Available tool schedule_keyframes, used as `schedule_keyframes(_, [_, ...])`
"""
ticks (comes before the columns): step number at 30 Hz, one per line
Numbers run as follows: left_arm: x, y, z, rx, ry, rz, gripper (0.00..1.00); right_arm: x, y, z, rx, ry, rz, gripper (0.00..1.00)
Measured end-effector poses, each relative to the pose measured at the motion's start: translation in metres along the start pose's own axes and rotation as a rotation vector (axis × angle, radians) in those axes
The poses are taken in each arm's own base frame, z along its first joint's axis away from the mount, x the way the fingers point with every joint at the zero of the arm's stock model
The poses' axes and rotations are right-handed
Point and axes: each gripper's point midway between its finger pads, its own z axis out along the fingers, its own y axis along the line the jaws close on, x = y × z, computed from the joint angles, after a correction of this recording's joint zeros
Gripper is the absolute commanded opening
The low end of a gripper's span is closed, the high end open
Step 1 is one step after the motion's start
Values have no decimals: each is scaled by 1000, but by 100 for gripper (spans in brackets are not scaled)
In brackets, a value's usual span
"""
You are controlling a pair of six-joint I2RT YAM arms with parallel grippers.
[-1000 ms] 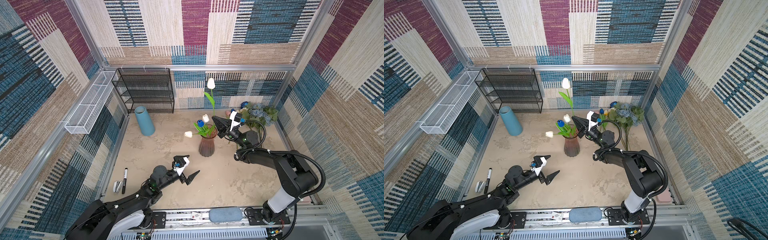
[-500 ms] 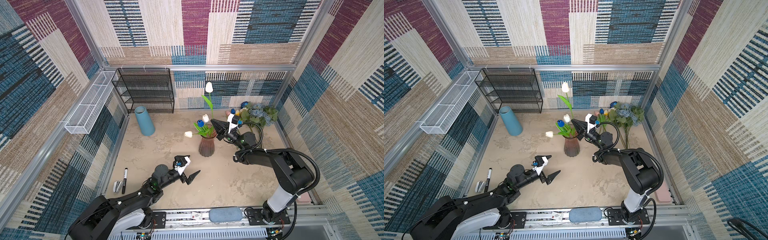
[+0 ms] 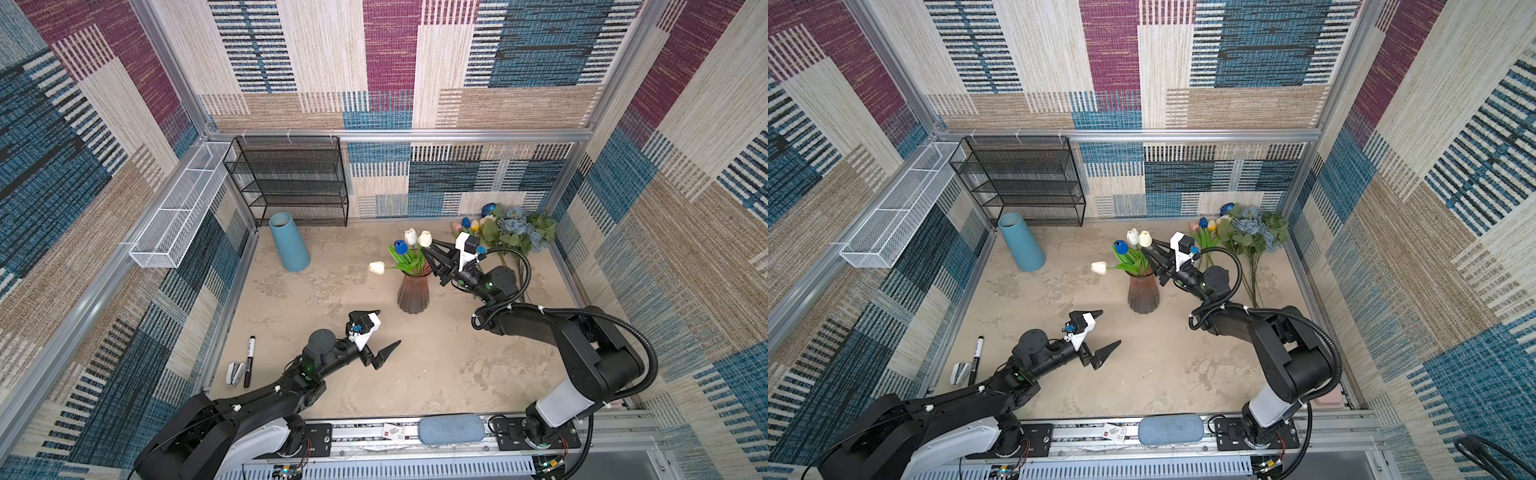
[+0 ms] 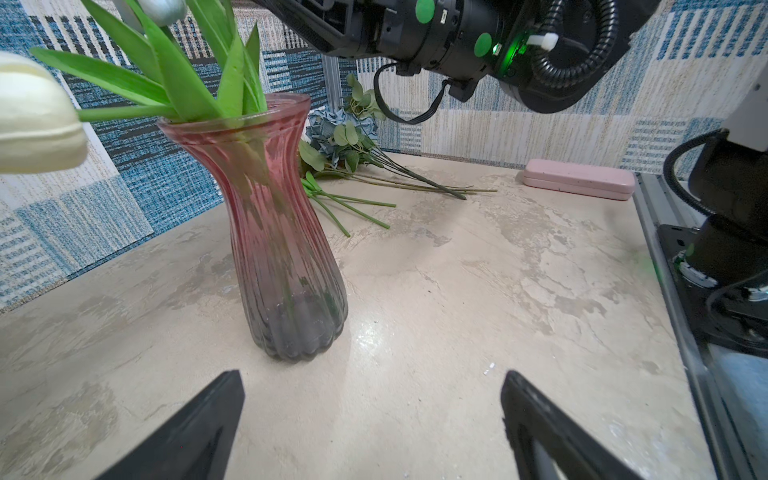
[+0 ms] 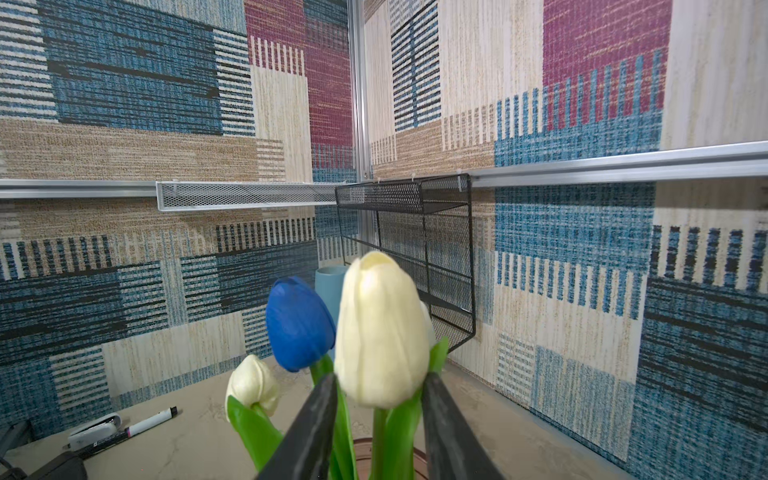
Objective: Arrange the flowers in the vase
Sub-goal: 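Lower the white tulip into the vase and open the right gripper, then move the right gripper to the bunch and grasp the blue tulip stem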
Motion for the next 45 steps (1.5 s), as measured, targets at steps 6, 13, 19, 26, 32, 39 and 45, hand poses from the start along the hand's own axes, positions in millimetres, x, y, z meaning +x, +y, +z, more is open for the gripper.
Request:
schedule_keyframes(6, [0,0,0,0,1,0,99,-23,-5,4,43,1,-57,76])
schedule_keyframes(13, [-5,0,-2,-3,-16,6,99,-66,-12,6,121,-15,-126,100])
schedule_keyframes(19, [-4,1,-2,-5,-10,7,99,-118,-44,1,327,-48,-129,100])
schedule_keyframes(26, [-2,0,-2,-3,-7,6,99,-114,-171,-40,698,75,100,69])
schedule_keyframes(32, [-7,0,-3,-4,-21,11,99,14,-213,-84,840,459,358,41])
schedule_keyframes(39, [0,0,0,-1,4,3,99,143,-226,-123,884,834,533,39])
schedule_keyframes(45, [-3,1,-1,-6,-5,6,99,198,-231,-129,867,971,610,42])
